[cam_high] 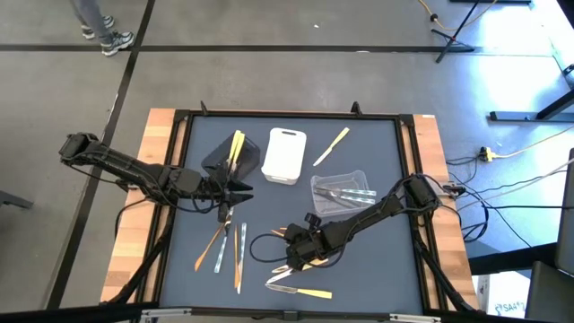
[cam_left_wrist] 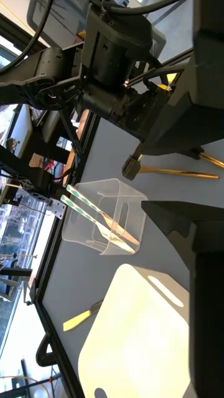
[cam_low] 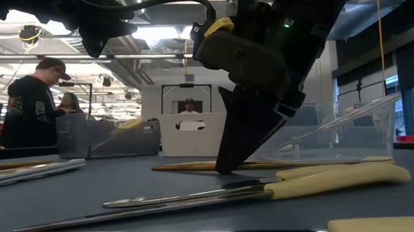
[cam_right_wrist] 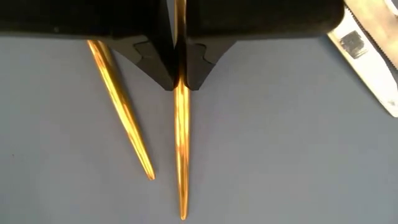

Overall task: Sort silverware by color (type)
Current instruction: Put the middle left gold knife into the white bin

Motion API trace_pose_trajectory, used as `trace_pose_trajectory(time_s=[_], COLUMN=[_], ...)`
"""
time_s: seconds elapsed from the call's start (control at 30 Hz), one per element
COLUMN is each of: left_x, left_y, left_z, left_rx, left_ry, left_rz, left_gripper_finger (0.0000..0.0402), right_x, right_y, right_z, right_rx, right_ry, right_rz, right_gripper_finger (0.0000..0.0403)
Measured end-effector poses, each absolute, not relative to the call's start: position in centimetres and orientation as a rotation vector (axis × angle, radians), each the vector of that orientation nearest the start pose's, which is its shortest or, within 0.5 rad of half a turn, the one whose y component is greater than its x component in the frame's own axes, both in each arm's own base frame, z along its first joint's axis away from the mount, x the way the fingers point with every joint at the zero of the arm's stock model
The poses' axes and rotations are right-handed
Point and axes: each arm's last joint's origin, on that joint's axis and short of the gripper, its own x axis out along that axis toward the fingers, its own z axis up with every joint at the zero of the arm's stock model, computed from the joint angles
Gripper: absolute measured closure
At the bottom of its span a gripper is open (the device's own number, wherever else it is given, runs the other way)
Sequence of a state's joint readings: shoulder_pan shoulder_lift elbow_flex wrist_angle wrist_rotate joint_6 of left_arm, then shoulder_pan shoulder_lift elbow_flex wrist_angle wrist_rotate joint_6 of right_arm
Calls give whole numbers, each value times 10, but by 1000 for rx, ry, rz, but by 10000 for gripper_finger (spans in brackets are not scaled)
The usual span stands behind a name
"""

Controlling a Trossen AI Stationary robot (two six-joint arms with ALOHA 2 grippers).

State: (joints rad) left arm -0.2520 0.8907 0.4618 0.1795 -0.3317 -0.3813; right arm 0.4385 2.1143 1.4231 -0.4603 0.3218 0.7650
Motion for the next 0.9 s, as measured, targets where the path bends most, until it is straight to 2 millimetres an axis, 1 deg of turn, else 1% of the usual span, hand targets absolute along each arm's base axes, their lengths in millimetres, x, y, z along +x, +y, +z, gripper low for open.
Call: trace_pose_trajectory(time_s=[0.17,0.27,0.5,0.6,0.73,0.9], left_x=[190,190,190,190,189,183], left_y=[-39,-39,-39,-39,-39,-38], left_z=[238,237,237,237,239,246], left_rx=[-306,-306,-306,-303,-283,-262], left_ry=[225,226,226,227,223,182], left_rz=[124,125,125,122,111,97], left_gripper_finger=[279,279,279,279,279,279], right_x=[387,391,406,411,416,423], right_y=[171,174,180,180,174,161], right_z=[133,139,165,178,195,213], right_rx=[265,268,213,180,133,89], right_ry=[1024,1008,950,937,952,967], right_rz=[-301,-277,-202,-184,-206,-222], right_gripper_finger=[399,399,399,399,399,398])
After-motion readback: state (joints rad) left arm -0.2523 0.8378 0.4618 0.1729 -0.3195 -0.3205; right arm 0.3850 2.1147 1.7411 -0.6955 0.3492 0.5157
